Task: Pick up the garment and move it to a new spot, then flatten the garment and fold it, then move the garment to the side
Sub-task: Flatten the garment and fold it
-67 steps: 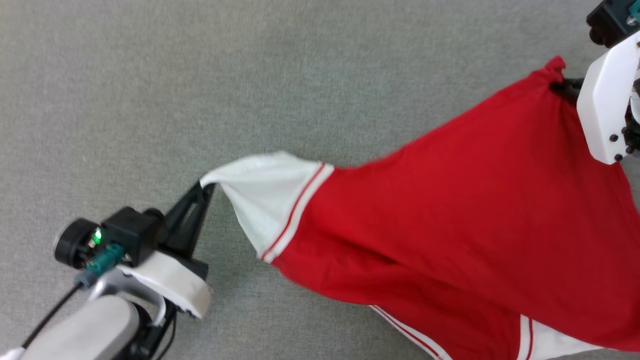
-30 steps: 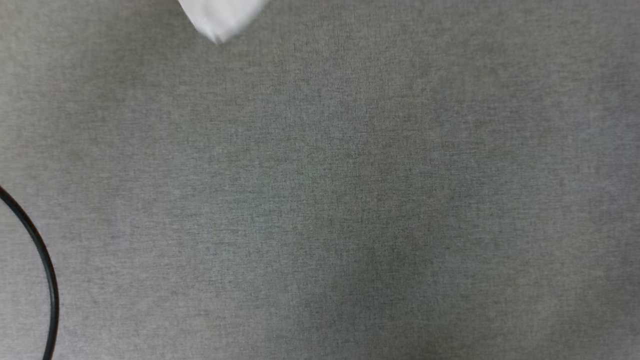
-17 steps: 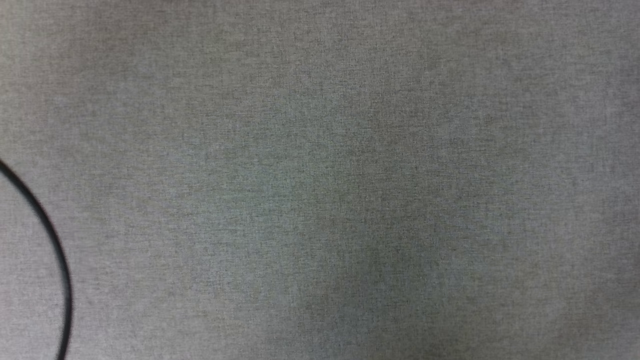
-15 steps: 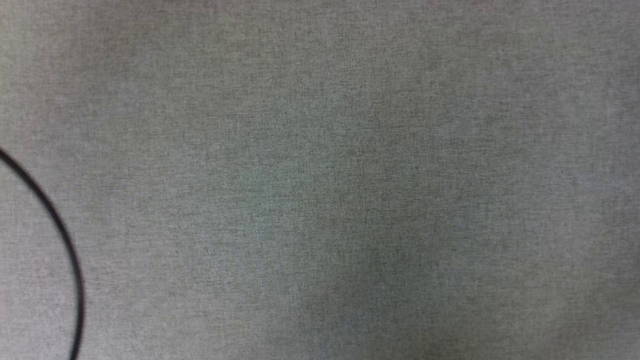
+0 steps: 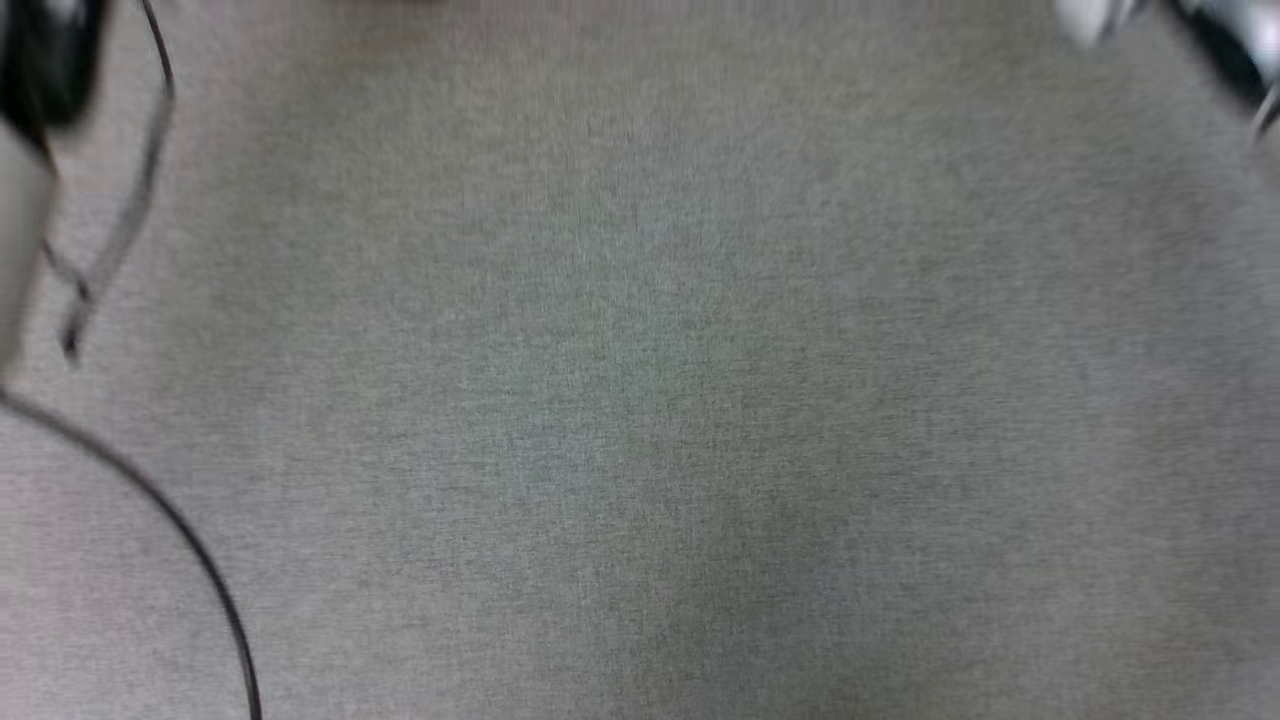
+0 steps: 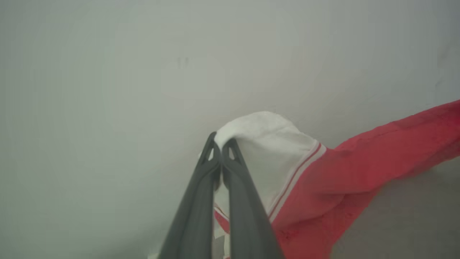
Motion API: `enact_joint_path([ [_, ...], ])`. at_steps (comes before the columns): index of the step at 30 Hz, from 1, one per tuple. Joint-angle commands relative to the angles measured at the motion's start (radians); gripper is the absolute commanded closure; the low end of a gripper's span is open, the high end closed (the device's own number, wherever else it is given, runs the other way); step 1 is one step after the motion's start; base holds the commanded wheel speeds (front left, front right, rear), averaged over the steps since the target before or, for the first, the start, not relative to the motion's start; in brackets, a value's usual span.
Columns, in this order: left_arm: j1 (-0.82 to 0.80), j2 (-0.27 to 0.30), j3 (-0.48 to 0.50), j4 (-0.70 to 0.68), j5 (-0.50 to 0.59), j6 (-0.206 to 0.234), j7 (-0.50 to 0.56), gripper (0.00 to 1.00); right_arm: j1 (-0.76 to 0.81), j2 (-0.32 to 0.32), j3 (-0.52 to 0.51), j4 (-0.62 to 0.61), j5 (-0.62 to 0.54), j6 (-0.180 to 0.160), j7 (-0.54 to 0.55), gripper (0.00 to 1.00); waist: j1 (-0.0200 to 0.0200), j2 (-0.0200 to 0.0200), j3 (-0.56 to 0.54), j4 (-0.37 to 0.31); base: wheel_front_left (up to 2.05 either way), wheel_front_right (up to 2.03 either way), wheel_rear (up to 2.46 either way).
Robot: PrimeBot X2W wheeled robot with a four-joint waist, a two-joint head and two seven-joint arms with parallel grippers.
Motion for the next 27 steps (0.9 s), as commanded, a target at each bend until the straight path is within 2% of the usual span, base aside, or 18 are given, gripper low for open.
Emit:
enact_joint_path([
  [1, 0.057, 0.018, 0.014, -0.016, -0.012, 0.017, -0.01, 1.0, 0.044, -0.014, 0.018, -0.004, 0.013, 0.0, -0.009, 1.0, 0.0, 0.0, -0.041, -0.007, 0.0, 0.0, 0.0],
  [5, 0.295, 0.043, 0.011, -0.112, -0.032, 0.074, -0.019, 1.0, 0.172, -0.052, 0.075, -0.03, 0.073, 0.0, -0.028, 1.0, 0.0, 0.0, -0.104, -0.004, 0.0, 0.0, 0.0],
  [11, 0.646, 0.08, 0.017, -0.327, -0.071, 0.189, -0.024, 1.0, 0.368, -0.137, 0.14, -0.095, 0.157, 0.0, -0.048, 1.0, 0.0, 0.0, -0.193, 0.005, 0.0, 0.0, 0.0],
  [17, 0.96, 0.102, 0.034, -0.503, -0.114, 0.298, -0.025, 1.0, 0.573, -0.214, 0.16, -0.176, 0.213, 0.0, -0.062, 1.0, 0.0, 0.0, -0.286, 0.007, 0.0, 0.0, 0.0],
  [27, 1.331, 0.106, 0.03, -0.649, -0.163, 0.372, -0.025, 1.0, 0.915, -0.302, 0.095, -0.309, 0.242, 0.0, -0.06, 1.0, 0.0, 0.0, -0.395, 0.006, 0.0, 0.0, 0.0],
])
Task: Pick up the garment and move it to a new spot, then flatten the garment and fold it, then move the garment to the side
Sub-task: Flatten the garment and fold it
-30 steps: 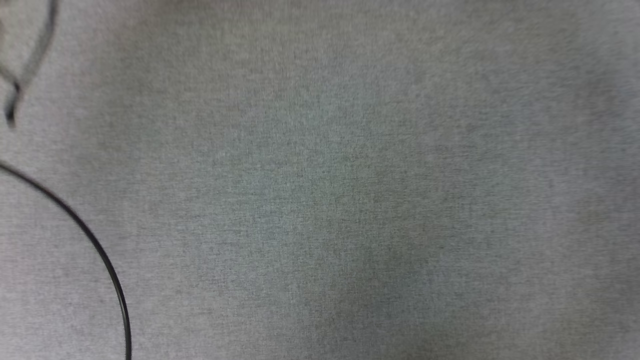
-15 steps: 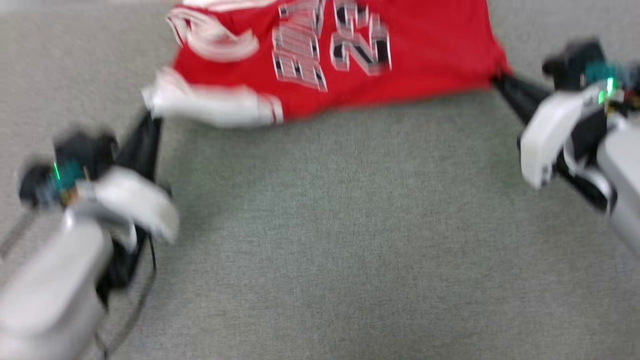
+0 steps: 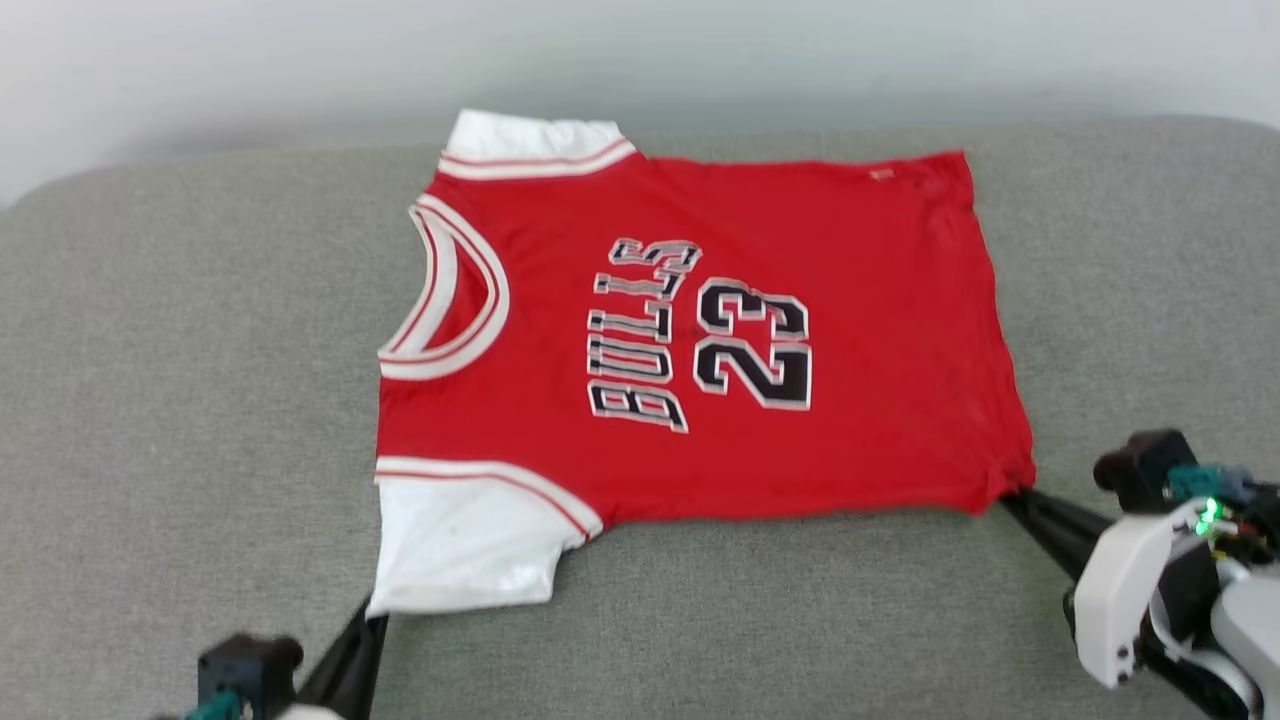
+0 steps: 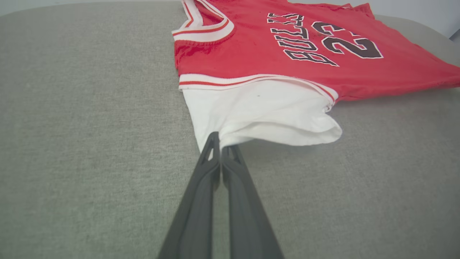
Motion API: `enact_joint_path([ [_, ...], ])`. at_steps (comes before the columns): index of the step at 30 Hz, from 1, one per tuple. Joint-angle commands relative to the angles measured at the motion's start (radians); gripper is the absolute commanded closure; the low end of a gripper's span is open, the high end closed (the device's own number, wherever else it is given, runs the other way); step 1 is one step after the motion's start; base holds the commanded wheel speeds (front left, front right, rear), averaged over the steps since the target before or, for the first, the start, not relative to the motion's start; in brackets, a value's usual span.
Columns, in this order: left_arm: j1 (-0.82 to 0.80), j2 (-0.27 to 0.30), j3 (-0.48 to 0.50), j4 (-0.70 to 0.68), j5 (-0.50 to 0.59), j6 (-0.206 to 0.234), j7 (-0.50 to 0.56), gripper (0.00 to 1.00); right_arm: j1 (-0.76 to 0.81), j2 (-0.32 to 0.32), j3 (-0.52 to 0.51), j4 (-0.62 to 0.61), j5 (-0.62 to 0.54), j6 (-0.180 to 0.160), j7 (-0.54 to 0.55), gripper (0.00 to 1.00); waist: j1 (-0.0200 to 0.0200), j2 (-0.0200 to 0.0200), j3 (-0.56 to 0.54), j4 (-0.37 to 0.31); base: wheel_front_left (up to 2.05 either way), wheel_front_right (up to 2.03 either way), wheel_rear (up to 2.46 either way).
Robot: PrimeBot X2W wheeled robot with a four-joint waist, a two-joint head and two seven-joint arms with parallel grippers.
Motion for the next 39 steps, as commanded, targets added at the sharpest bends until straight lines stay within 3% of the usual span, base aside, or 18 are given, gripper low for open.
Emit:
enact_joint_path([
  [1, 0.042, 0.006, 0.005, -0.011, -0.007, 0.007, -0.007, 1.0, 0.045, -0.009, -0.019, -0.019, 0.003, 0.0, 0.002, 1.0, 0.0003, -0.0001, -0.026, -0.005, 0.0, 0.0, 0.0],
  [9, 0.276, 0.018, -0.018, -0.11, -0.09, 0.037, 0.022, 1.0, 0.353, -0.047, -0.186, -0.132, -0.025, 0.0, 0.079, 1.0, 0.0003, -0.0001, -0.09, -0.004, 0.0, 0.0, 0.0],
  [14, 0.276, 0.022, -0.029, -0.118, -0.087, 0.038, 0.032, 1.0, 0.417, -0.033, -0.261, -0.18, -0.056, 0.0, 0.127, 1.0, 0.0003, -0.0001, -0.079, 0.003, 0.0, 0.0, 0.0],
  [21, 0.144, 0.056, -0.005, -0.12, -0.014, 0.016, 0.032, 1.0, 0.42, 0.0, -0.375, -0.259, -0.099, 0.0, 0.176, 1.0, 0.0003, -0.0001, -0.047, -0.002, 0.0, 0.0, 0.0],
  [28, -0.072, 0.099, 0.015, -0.1, 0.054, -0.043, 0.094, 1.0, 0.373, 0.033, -0.464, -0.345, -0.131, 0.0, 0.237, 1.0, 0.0003, -0.0001, 0.011, -0.03, 0.0, 0.0, 0.0],
  [39, -0.357, 0.066, 0.026, 0.081, 0.091, -0.158, 0.142, 1.0, 0.219, 0.075, -0.484, -0.33, -0.159, 0.0, 0.31, 1.0, 0.0003, -0.0001, 0.156, -0.08, 0.0, 0.0, 0.0],
])
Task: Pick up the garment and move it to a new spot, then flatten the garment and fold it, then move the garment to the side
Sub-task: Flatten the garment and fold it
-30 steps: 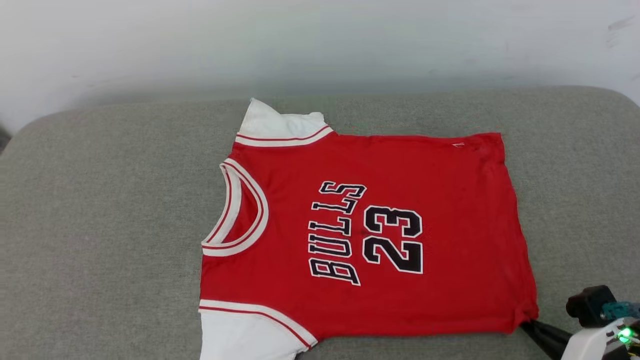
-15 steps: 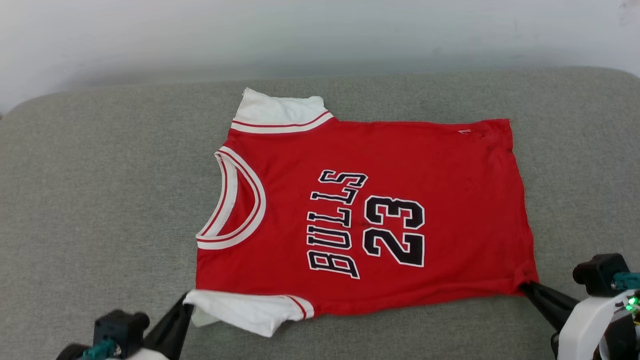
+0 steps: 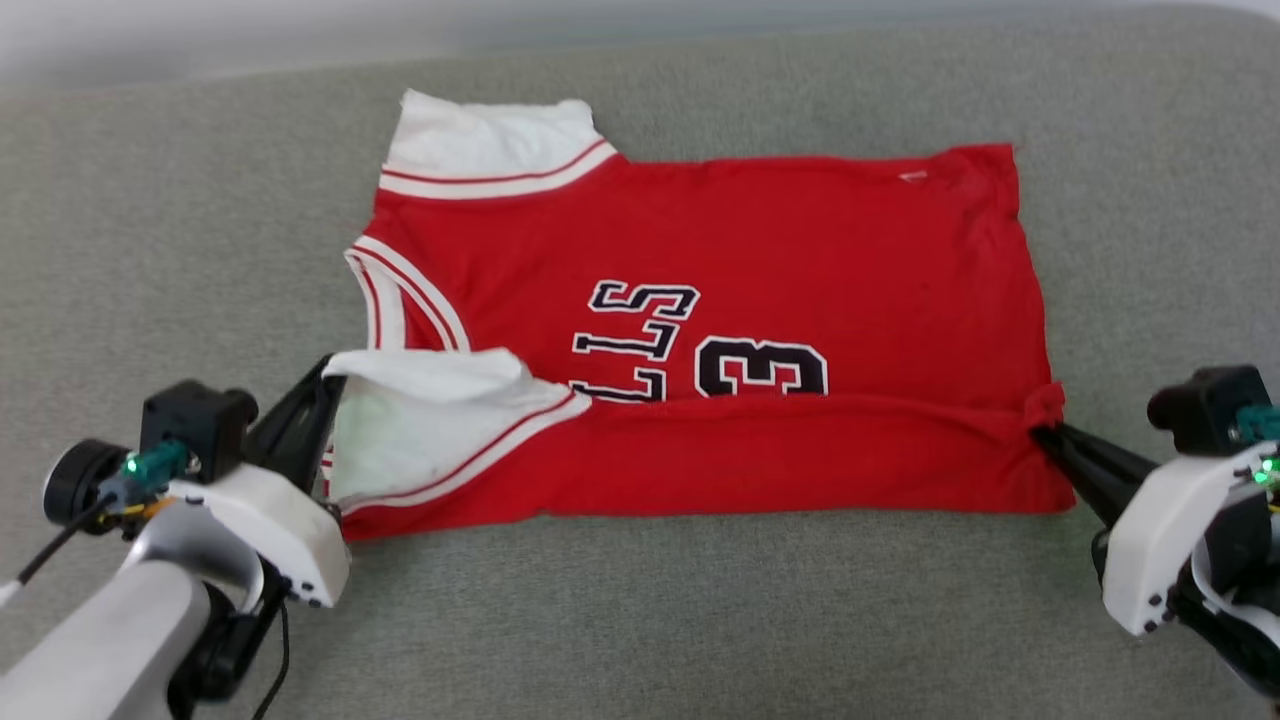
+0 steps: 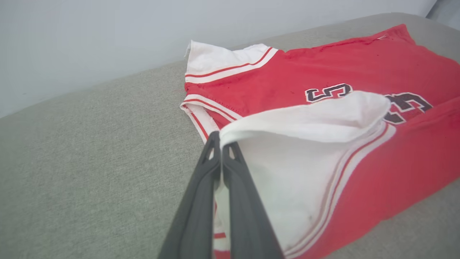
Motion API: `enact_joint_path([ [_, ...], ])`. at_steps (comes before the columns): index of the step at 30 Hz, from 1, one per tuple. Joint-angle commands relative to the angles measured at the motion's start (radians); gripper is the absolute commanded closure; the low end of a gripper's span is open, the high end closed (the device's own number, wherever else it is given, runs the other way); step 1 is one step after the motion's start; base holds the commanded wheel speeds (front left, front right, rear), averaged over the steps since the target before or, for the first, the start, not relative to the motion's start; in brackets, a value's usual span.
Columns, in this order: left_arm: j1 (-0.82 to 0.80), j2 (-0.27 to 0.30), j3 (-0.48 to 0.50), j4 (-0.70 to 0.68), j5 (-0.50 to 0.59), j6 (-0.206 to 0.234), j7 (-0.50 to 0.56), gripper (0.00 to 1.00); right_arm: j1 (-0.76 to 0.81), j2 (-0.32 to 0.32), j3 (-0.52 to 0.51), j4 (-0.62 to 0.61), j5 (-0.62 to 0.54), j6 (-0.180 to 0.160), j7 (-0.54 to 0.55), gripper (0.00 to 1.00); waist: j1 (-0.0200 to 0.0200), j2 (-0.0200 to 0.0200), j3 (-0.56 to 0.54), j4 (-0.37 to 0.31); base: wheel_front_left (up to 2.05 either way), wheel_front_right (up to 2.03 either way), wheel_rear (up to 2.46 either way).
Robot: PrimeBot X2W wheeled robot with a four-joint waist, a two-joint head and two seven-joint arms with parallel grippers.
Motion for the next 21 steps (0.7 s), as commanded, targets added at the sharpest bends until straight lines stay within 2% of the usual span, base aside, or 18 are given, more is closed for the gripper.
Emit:
enact_joint_path([
  [1, -0.04, -0.019, -0.005, 0.041, 0.002, -0.022, 0.002, 1.0, -0.038, 0.014, 0.009, 0.024, -0.001, 0.0, 0.012, 1.0, -0.0001, 0.0, 0.052, -0.022, 0.0, 0.0, 0.0],
  [7, -0.118, -0.062, -0.04, 0.196, 0.015, -0.083, 0.018, 1.0, -0.127, 0.051, 0.07, 0.124, 0.007, 0.0, 0.019, 1.0, -0.0001, 0.0, 0.108, -0.032, 0.0, 0.0, 0.0],
  [14, -0.144, -0.116, -0.068, 0.325, 0.001, -0.136, 0.013, 1.0, -0.157, 0.07, 0.128, 0.22, 0.022, -0.001, -0.005, 1.0, -0.0001, 0.0, 0.109, -0.024, 0.0, 0.0, 0.0],
  [15, -0.148, -0.12, -0.069, 0.34, 0.002, -0.142, 0.009, 0.93, -0.16, 0.072, 0.131, 0.226, 0.031, -0.001, -0.011, 0.77, -0.0001, 0.0, 0.103, -0.022, 0.0, 0.0, 0.0],
  [16, -0.15, -0.121, -0.072, 0.355, 0.004, -0.146, 0.006, 0.12, -0.163, 0.072, 0.13, 0.233, 0.042, -0.001, -0.014, 0.5, -0.0001, 0.0, 0.095, -0.02, 0.0, 0.0, 0.0],
  [17, -0.149, -0.123, -0.074, 0.366, 0.0, -0.152, 0.008, 0.0, -0.167, 0.07, 0.127, 0.237, 0.046, -0.001, -0.024, 0.0, -0.0001, 0.0, 0.086, -0.018, 0.0, 0.0, 0.0],
  [21, -0.175, -0.116, -0.068, 0.377, 0.004, -0.165, -0.01, 0.0, -0.17, 0.059, 0.123, 0.236, 0.061, -0.001, -0.058, 0.0, -0.0001, 0.0, 0.045, -0.003, 0.0, 0.0, 0.0],
])
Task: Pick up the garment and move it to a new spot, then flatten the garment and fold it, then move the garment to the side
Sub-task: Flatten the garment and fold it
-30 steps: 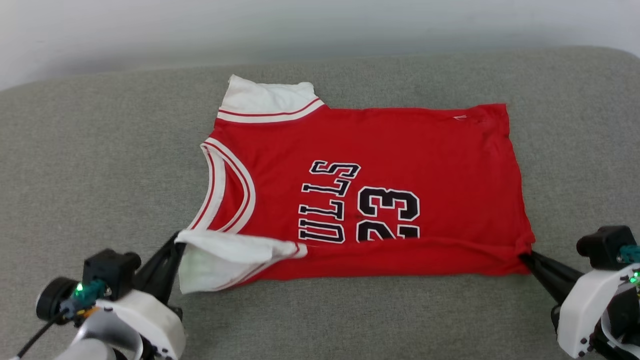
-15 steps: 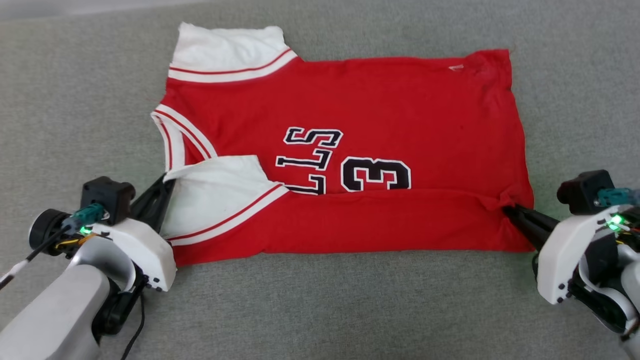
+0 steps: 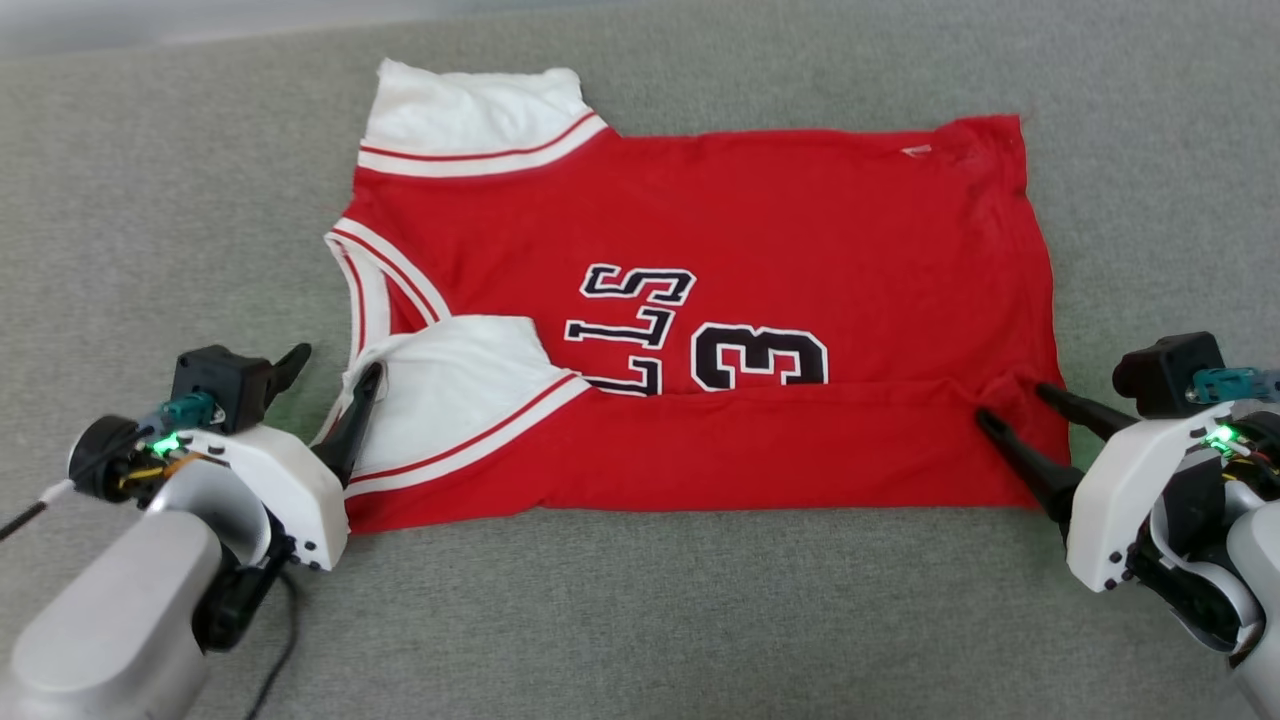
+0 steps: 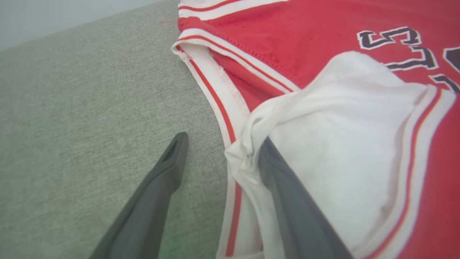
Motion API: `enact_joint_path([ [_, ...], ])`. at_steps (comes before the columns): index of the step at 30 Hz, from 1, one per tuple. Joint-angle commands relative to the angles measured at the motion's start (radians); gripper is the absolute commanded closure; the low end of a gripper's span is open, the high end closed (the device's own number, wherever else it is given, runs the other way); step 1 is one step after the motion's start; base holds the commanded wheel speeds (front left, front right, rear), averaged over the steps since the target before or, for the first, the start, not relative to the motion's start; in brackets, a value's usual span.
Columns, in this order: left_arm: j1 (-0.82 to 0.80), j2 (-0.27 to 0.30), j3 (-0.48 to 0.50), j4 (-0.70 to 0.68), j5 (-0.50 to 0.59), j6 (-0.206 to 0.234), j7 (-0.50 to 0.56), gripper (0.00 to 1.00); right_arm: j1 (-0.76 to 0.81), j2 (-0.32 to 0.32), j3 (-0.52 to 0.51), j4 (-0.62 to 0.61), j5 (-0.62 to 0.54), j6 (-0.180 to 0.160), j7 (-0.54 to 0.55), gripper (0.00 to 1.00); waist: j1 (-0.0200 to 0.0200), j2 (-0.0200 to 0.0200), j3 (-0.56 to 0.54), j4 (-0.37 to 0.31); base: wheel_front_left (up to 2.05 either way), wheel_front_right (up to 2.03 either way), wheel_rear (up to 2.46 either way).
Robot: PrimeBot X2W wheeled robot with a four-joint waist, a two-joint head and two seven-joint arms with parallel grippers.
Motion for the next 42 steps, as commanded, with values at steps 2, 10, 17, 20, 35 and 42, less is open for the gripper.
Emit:
enact_joint_path([
  [2, -0.027, 0.02, 0.005, -0.015, 0.001, -0.007, 0.01, 0.0, 0.008, -0.008, -0.002, -0.007, 0.008, -0.001, -0.016, 0.0, -0.0001, 0.0, -0.035, 0.019, 0.0, 0.0, 0.0],
  [10, -0.096, 0.117, -0.02, -0.134, -0.04, -0.059, 0.251, 0.0, 0.014, -0.03, -0.023, -0.035, 0.003, -0.001, -0.026, 0.0, -0.0001, 0.0, -0.074, 0.039, 0.0, 0.0, 0.0],
  [17, -0.155, 0.178, -0.075, -0.231, -0.152, -0.104, 0.592, 0.0, -0.002, -0.031, -0.03, -0.054, -0.005, -0.001, -0.004, 0.0, -0.0001, 0.0, -0.076, 0.037, 0.0, 0.0, 0.0],
  [20, -0.167, 0.192, -0.099, -0.239, -0.197, -0.11, 0.712, 0.0, -0.004, -0.023, -0.023, -0.061, -0.009, -0.001, 0.001, 0.0, -0.0001, 0.0, -0.071, 0.026, 0.0, 0.0, 0.0],
  [35, -0.112, 0.161, -0.204, -0.112, -0.279, -0.126, 0.917, 0.0, -0.059, -0.01, 0.011, -0.06, 0.0, -0.001, 0.021, 0.0, -0.0001, 0.0, -0.028, -0.029, 0.0, 0.0, 0.0],
  [42, -0.139, 0.163, -0.207, -0.11, -0.272, -0.135, 0.88, 1.0, -0.136, -0.072, 0.018, -0.096, -0.015, -0.001, 0.073, 0.0, -0.0001, 0.0, -0.051, -0.024, 0.0, 0.0, 0.0],
])
